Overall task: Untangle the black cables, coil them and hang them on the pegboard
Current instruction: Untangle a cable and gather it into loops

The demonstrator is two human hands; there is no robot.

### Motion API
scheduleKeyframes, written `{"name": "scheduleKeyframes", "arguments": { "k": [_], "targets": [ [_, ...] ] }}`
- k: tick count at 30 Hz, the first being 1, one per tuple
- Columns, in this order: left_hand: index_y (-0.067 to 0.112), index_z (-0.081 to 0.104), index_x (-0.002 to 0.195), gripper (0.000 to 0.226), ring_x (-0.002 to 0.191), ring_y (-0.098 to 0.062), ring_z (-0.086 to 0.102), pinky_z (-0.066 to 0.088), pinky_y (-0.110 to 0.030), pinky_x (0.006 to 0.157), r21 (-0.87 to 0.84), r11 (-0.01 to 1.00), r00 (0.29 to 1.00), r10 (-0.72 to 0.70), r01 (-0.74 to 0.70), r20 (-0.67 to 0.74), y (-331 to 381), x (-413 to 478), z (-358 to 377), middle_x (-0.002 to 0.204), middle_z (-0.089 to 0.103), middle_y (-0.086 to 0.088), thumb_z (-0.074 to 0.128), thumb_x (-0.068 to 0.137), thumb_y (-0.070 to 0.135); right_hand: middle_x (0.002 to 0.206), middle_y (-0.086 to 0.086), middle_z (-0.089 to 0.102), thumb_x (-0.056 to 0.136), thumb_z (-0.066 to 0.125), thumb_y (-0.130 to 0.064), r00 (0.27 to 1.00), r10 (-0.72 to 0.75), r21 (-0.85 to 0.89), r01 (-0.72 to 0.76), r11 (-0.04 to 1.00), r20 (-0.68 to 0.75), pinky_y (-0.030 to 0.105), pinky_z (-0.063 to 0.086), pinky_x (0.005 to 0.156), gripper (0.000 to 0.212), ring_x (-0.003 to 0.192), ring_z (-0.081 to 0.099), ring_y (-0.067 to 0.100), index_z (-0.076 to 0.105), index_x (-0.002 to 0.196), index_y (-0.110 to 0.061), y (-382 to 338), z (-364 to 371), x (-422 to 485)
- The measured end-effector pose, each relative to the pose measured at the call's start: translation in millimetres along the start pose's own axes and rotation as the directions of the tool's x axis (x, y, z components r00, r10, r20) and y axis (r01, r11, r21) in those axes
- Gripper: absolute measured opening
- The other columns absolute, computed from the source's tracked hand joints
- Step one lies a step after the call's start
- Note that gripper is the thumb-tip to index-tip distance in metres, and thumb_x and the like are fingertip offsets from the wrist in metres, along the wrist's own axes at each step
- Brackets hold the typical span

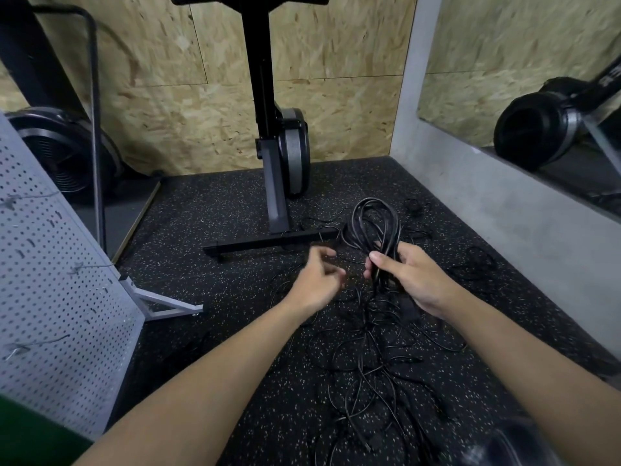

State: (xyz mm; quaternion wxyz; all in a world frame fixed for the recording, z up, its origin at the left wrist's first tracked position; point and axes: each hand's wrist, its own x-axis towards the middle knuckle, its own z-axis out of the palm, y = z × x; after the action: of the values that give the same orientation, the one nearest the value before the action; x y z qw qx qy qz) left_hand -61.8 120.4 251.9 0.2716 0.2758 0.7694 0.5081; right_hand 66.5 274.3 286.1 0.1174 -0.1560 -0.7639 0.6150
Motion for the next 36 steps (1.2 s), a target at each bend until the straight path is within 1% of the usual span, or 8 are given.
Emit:
{"name": "scheduleKeyframes", "arguments": {
  "k": [4,9,13,18,21,26,30,36],
  "targets": [
    [0.041,0.045,0.149,0.063,0.139,-0.016,0.047,0.045,-0.036,0.112,0.328,0.926,0.927,0.054,-0.185,0.372,-18,2,12,0.154,0.049,0.002,0.060,0.100,0.004,0.093,0.013,0.072,0.105,0.057,-0.015,0.999,0.048,0.242,-0.052,0.969,0.025,0.050,0.055,0.093,0.016,0.092,0.069,0.027,0.067,0.102,-0.002,-7,-2,-1],
    [0.042,0.061,0.134,0.039,0.138,-0.015,0.050,0.038,-0.039,0.118,0.390,0.895,0.886,0.012,-0.217,0.464,-24,7,31,0.147,0.058,0.003,0.060,0.104,0.016,0.094,0.012,0.069,0.104,0.056,-0.011,0.997,0.056,0.386,-0.073,0.920,0.054,0.041,0.062,0.088,0.012,0.087,0.069,0.026,0.061,0.109,-0.001,-13,-1,-2],
    [0.023,0.071,0.124,0.023,0.107,-0.015,0.067,0.050,-0.033,0.100,0.458,0.861,0.930,0.045,-0.221,0.364,-44,10,23,0.117,0.073,0.001,0.056,0.107,0.020,0.091,0.010,0.067,0.105,0.055,-0.010,0.999,0.037,0.391,-0.032,0.920,-0.005,0.046,0.062,0.091,0.009,0.081,0.067,0.022,0.061,0.105,-0.003,-12,-1,-1],
    [0.020,0.071,0.097,0.018,0.077,0.000,0.066,0.051,-0.016,0.070,0.518,0.818,0.950,0.104,-0.250,0.295,-37,4,-3,0.099,0.073,0.008,0.057,0.107,0.025,0.090,0.005,0.072,0.104,0.057,-0.033,0.954,0.037,-0.324,-0.138,0.936,-0.298,0.043,0.053,0.084,0.022,0.087,0.069,0.024,0.064,0.095,-0.014,9,-20,8],
    [0.018,0.068,0.107,0.018,0.089,0.001,0.061,0.050,-0.020,0.084,0.519,0.772,0.930,0.283,-0.367,0.236,-7,-3,-13,0.105,0.067,0.009,0.054,0.108,0.027,0.093,0.006,0.067,0.106,0.053,-0.036,0.942,0.068,-0.489,-0.231,0.841,-0.328,0.038,0.047,0.075,0.024,0.088,0.064,0.025,0.058,0.103,-0.013,14,-27,8],
    [0.013,0.075,0.103,0.012,0.088,-0.008,0.062,0.048,-0.019,0.084,0.477,0.642,0.762,0.641,-0.600,0.095,37,-8,-11,0.097,0.066,0.003,0.063,0.103,0.018,0.098,0.006,0.068,0.108,0.050,-0.035,0.979,0.170,-0.374,-0.201,0.905,-0.115,0.035,0.059,0.063,0.015,0.086,0.068,0.024,0.058,0.114,-0.023,10,-14,11],
    [0.008,0.077,0.101,0.011,0.088,-0.016,0.065,0.053,-0.033,0.083,0.495,0.606,0.693,0.721,-0.623,-0.010,34,-3,-12,0.095,0.067,-0.003,0.068,0.100,0.012,0.089,0.001,0.062,0.106,0.050,-0.044,0.980,0.197,-0.231,-0.184,0.955,0.032,0.039,0.053,0.066,0.013,0.081,0.063,0.020,0.057,0.103,-0.033,1,-5,5],
    [0.002,0.077,0.100,0.010,0.082,-0.020,0.067,0.056,-0.040,0.073,0.543,0.514,0.596,0.802,-0.664,-0.029,27,-6,-8,0.093,0.067,-0.006,0.069,0.098,0.009,0.100,0.003,0.064,0.094,0.065,-0.057,0.940,0.311,-0.329,-0.252,0.910,0.140,0.034,0.060,0.073,0.044,0.088,0.065,0.020,0.054,0.123,-0.025,-4,0,-1]
  ]
}}
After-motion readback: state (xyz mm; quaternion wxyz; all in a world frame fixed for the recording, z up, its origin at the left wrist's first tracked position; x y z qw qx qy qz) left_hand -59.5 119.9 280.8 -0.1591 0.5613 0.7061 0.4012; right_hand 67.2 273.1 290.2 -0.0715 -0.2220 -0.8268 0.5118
